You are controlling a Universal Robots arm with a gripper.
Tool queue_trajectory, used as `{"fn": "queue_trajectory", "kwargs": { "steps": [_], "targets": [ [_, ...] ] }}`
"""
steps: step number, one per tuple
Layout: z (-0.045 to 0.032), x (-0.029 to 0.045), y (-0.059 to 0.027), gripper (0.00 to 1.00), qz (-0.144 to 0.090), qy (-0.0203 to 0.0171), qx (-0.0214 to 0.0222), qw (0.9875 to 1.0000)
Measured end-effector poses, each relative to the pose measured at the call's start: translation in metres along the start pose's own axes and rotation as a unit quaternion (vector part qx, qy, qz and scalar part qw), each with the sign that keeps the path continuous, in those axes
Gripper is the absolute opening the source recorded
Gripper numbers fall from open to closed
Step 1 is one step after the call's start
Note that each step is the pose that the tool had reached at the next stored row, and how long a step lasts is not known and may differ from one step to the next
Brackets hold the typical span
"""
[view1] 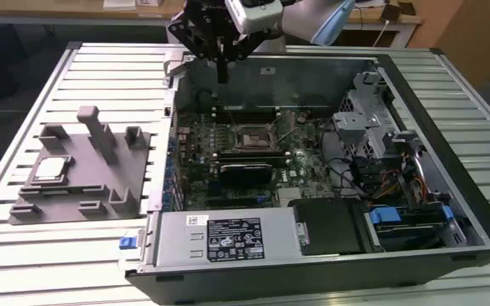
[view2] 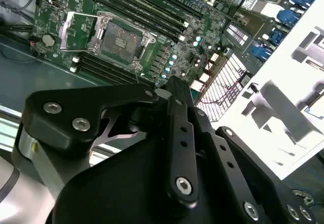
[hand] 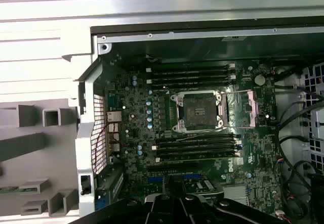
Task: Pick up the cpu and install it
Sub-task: 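Reach for the cpu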
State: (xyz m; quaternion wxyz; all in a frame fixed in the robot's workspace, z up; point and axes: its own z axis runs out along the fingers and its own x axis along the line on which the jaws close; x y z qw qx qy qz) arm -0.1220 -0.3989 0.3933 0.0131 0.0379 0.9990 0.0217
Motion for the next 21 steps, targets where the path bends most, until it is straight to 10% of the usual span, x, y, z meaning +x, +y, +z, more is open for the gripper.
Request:
{"fn": "queue_trajectory", "kwargs": {
  "steps": [21],
  "targets": [
    [-0.0003, 0.0127, -0.0006, 0.11, 0.0, 0.0, 0.0, 1.0]
  ]
}}
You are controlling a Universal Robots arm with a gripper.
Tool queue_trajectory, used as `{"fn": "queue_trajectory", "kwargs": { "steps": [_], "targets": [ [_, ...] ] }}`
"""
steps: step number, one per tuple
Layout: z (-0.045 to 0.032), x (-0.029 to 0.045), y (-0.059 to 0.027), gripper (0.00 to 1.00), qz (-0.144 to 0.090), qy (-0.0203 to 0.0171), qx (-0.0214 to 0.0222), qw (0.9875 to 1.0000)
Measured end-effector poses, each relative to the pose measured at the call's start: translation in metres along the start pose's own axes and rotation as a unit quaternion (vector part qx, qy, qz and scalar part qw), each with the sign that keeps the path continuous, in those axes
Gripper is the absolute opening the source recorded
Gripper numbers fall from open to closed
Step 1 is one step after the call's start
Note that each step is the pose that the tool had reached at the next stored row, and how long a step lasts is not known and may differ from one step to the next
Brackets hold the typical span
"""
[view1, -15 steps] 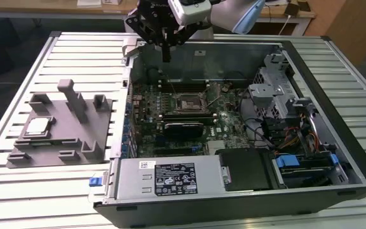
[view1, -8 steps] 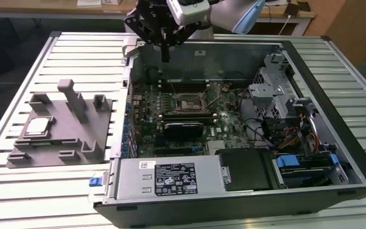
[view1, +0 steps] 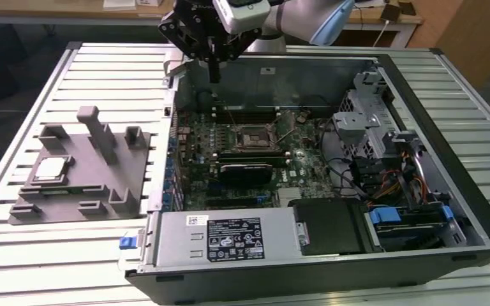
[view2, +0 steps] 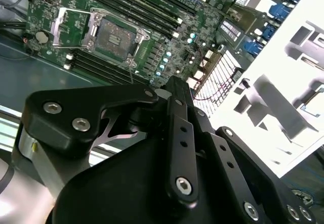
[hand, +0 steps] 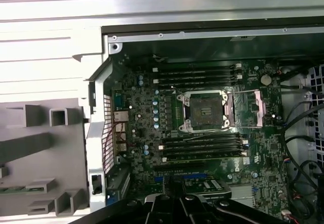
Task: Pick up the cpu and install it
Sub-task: 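Reach for the cpu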
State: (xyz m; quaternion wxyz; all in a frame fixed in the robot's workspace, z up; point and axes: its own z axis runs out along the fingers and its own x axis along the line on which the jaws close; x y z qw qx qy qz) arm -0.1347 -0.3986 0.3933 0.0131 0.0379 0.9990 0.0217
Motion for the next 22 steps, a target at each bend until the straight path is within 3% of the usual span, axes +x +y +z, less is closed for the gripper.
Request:
{"fn": "queue_trajectory", "kwargs": {
  "steps": [22],
  "targets": [
    [-0.0008, 0.0332, -0.0013, 0.11, 0.0, 0.0, 0.0, 1.0]
  ]
}}
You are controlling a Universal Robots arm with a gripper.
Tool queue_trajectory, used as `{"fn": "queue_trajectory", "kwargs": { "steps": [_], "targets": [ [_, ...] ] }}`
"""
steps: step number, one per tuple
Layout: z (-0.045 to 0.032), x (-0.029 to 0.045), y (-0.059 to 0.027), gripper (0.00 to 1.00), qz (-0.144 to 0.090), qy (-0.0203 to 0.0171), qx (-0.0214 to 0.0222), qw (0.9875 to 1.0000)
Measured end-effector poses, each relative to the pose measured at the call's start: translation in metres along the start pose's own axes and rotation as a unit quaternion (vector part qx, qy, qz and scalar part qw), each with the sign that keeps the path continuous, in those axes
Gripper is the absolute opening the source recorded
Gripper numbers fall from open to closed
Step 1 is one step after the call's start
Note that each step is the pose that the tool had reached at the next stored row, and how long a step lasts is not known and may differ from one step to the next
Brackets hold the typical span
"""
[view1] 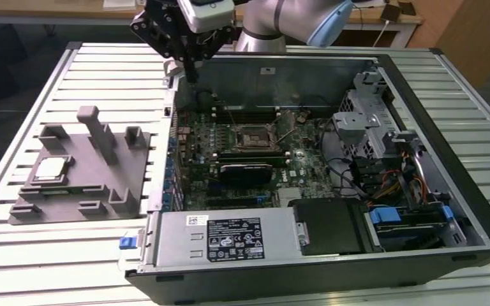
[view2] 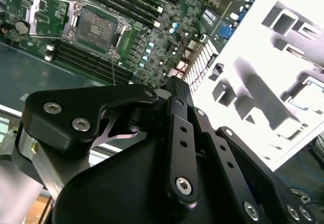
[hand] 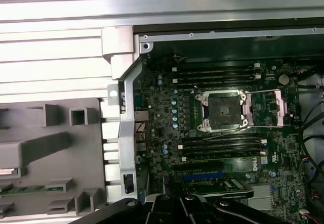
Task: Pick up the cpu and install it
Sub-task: 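Reach for the cpu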
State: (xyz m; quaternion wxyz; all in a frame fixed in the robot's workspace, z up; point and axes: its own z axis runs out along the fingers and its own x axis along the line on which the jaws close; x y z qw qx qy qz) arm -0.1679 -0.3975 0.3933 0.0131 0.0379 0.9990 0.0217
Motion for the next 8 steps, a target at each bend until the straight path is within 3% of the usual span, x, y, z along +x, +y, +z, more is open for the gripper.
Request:
{"fn": "queue_trajectory", "kwargs": {
  "steps": [8],
  "targets": [
    [-0.0002, 0.0105, -0.0001, 0.11, 0.0, 0.0, 0.0, 1.0]
  ]
}}
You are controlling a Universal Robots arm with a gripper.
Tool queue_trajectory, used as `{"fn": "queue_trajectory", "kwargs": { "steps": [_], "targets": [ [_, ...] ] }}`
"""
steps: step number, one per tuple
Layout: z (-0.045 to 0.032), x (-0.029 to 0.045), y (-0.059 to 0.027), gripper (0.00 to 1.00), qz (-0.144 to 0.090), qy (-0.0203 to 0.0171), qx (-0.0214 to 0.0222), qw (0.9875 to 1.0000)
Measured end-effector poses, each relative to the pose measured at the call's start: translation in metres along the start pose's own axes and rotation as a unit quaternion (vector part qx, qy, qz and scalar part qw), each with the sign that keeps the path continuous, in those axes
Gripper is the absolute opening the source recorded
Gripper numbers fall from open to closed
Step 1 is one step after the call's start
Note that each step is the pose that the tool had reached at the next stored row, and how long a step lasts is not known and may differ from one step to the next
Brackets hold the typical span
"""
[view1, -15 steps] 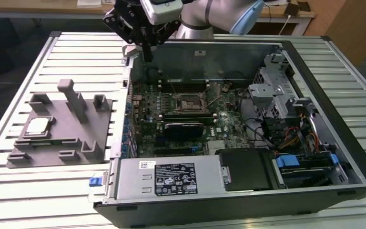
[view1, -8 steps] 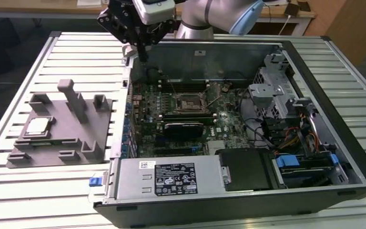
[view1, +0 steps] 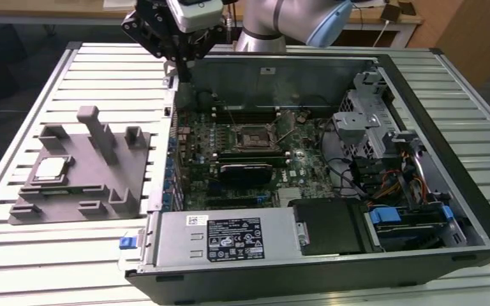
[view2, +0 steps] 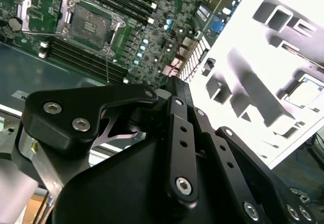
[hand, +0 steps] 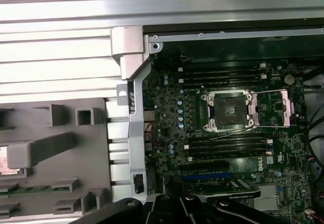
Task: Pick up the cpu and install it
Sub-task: 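Reach for the cpu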
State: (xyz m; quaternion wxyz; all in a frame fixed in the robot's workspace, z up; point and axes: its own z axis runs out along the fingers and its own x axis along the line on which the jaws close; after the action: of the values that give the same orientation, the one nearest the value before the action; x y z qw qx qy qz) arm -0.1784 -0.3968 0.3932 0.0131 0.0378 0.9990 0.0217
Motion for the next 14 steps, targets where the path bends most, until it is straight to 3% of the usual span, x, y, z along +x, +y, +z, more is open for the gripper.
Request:
{"fn": "queue_trajectory", "kwargs": {
  "steps": [14],
  "targets": [
    [-0.0002, 0.0217, 0.0003, 0.11, 0.0, 0.0, 0.0, 1.0]
  ]
}}
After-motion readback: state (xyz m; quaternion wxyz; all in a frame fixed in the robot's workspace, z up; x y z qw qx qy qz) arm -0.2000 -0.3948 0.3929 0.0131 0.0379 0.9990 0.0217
